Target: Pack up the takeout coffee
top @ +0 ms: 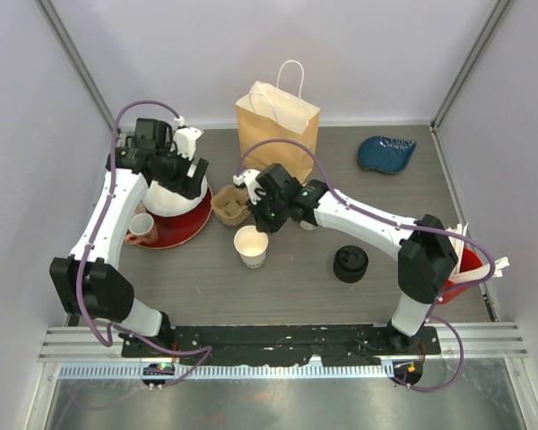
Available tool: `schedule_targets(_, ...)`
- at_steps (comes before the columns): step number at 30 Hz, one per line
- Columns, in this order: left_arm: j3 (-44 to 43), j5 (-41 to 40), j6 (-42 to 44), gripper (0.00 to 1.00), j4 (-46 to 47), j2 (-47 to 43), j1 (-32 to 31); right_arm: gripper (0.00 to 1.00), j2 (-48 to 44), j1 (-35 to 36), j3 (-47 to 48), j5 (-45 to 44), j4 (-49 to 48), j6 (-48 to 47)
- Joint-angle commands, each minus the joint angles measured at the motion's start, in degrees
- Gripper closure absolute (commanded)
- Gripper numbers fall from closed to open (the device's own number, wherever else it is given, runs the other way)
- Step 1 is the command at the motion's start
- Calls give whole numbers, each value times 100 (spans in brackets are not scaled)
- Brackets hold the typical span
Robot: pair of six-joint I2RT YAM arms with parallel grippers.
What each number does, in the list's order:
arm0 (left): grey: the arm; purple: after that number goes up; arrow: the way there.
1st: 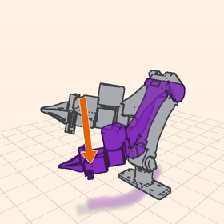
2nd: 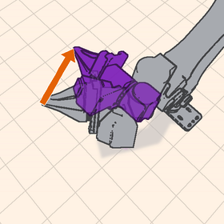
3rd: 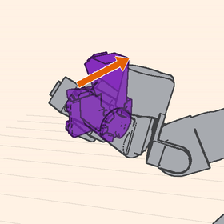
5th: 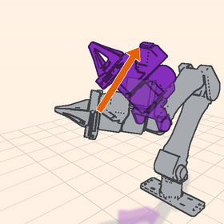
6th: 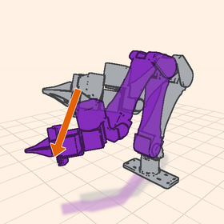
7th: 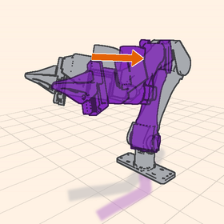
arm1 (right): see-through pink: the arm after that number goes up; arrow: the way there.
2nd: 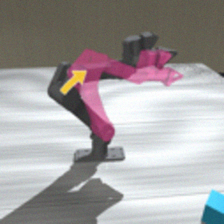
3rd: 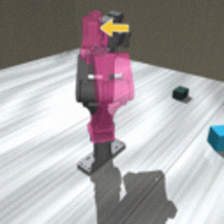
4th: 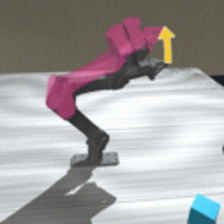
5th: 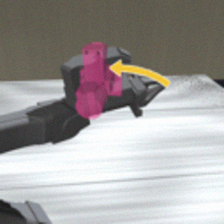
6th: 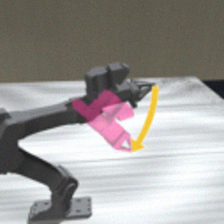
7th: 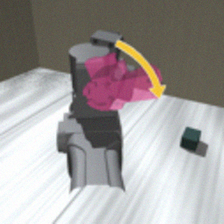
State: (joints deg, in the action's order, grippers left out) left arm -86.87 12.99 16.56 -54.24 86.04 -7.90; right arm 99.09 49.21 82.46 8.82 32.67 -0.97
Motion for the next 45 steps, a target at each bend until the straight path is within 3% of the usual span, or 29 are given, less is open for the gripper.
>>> schedule_targets(1, 153, 19, 40, 16, 194, -193, 25, 99, 84, 27, 183, -284, -463, 80)
schedule_targets(4, 206, 19, 76, 16, 229, -210, 26, 96, 163, 53, 166, -372, -480, 202)
schedule_targets(8, 197, 80, 120, 16, 230, -202, 25, 52, 102, 54, 218, -346, -419, 168)
schedule_targets(11, 188, 115, 137, 16, 212, -175, 26, 39, -65, 54, 367, -600, -252, 159)
schedule_targets(15, 214, 159, 181, 16, 168, -184, 34, 32, -574, 36, 683, -1504, 134, 115)
schedule_targets(16, 232, 160, 181, 16, 177, -193, 26, 32, -766, -60, 675, -2098, 187, 124)
schedule_targets(19, 328, 212, 172, 16, 203, -219, 26, 38, -909, -489, 614, -2552, 529, 281)
schedule_targets(23, 338, 309, 146, 16, 133, -219, 25, 43, -733, -912, 561, -2148, 1118, 431)
schedule_targets(28, 311, 467, 67, 16, 89, -228, 17, 44, -610, -940, 456, -2033, 1163, 387)
schedule_targets(33, 346, 441, 84, 16, 71, -211, 25, 58, -443, -1045, 534, -1867, 1093, 229)
schedule_targets(41, 381, 344, 137, 16, 89, -202, 26, 60, -206, -1063, 526, -1682, 1093, 150)
schedule_targets(45, 355, 362, 163, 16, 54, -193, 25, 71, -127, -1080, 561, -1664, 1102, 141)
